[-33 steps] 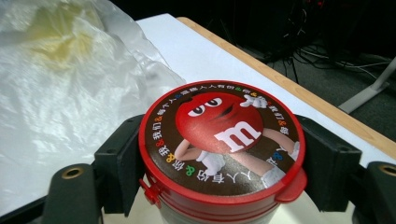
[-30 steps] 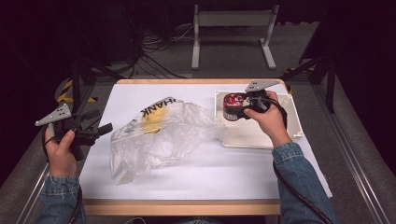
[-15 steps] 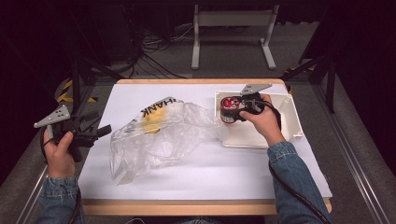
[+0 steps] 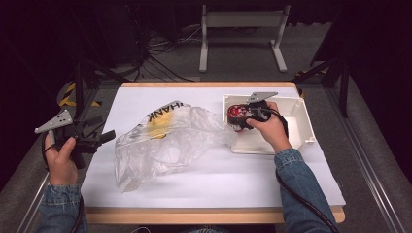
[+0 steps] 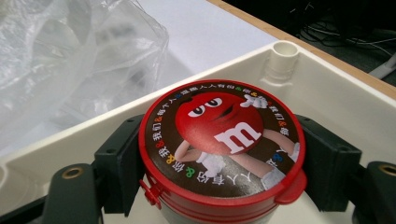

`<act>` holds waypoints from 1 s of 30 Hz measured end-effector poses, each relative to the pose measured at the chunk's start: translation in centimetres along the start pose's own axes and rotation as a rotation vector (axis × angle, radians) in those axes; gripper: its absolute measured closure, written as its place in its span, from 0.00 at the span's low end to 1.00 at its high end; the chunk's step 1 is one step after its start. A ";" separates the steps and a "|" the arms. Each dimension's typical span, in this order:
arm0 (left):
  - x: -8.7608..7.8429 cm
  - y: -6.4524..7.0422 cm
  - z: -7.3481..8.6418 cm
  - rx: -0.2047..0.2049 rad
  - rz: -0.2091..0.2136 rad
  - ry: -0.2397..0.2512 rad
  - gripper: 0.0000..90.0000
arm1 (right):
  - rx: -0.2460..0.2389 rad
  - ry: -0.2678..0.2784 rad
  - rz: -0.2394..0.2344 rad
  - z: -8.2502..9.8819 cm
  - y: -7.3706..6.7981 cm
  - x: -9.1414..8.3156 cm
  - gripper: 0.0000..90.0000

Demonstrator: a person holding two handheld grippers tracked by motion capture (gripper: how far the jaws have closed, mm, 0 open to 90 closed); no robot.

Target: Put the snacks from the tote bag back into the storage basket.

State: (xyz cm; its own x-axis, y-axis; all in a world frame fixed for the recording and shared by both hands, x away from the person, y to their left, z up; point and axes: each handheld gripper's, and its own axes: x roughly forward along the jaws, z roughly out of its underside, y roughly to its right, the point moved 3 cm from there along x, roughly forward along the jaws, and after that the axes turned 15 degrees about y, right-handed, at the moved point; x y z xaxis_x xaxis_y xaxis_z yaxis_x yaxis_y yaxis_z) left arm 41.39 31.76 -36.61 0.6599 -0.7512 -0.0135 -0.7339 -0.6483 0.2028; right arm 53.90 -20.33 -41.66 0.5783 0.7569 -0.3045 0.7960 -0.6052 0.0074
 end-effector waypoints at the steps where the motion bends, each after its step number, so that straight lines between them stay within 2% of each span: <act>1: 0.0 0.0 0.0 0.001 0.000 0.000 0.06 | -0.001 0.000 0.001 0.1 0.0 0.0 0.28; 14: 0.0 0.0 0.0 0.000 0.003 0.000 0.06 | 0.002 0.001 0.013 1.2 0.3 0.7 0.28; 30: 0.0 0.0 0.0 0.002 0.003 -0.002 0.06 | 0.007 0.022 0.018 1.4 0.3 1.2 0.28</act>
State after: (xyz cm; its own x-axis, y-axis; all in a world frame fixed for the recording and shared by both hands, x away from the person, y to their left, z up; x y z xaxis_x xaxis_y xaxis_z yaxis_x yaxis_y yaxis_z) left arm 41.39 31.78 -36.64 0.6572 -0.7536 -0.0150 -0.7363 -0.6461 0.2011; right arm 54.54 -19.95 -43.31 0.5965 0.7509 -0.2835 0.7841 -0.6206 0.0062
